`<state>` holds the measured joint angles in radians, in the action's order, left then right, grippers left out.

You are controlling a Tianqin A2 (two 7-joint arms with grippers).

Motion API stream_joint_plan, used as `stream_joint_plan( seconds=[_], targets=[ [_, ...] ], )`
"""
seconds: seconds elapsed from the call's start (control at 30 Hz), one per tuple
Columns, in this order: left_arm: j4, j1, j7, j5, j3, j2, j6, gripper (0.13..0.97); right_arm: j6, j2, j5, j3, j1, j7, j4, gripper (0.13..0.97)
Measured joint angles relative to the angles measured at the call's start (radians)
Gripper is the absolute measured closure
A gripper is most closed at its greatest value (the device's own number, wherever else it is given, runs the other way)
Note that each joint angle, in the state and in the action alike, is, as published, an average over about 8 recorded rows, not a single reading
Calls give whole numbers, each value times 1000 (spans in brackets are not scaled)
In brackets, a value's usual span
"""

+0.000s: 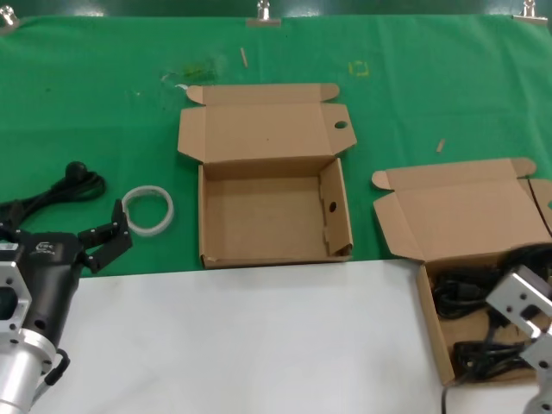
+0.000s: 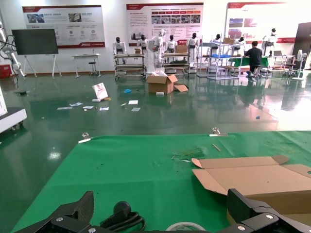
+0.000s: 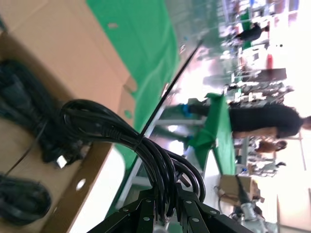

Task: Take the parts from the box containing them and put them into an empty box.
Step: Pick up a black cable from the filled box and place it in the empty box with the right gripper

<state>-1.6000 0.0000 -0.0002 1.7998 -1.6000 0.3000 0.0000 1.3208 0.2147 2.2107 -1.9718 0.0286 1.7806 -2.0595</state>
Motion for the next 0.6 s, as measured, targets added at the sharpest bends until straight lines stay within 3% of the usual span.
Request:
stream_joint_plan(
  seconds=[0.2, 0.43, 0.6],
  targets=[
    [0, 0, 0, 0, 0, 0, 0, 132, -86, 0, 60, -50, -45, -88, 0, 903],
    [0, 0, 0, 0, 0, 0, 0, 132, -269, 0, 300, -115, -135, -254, 0, 903],
    [0, 0, 0, 0, 0, 0, 0, 132, -324, 0, 447, -173, -189, -351, 1, 903]
  ],
)
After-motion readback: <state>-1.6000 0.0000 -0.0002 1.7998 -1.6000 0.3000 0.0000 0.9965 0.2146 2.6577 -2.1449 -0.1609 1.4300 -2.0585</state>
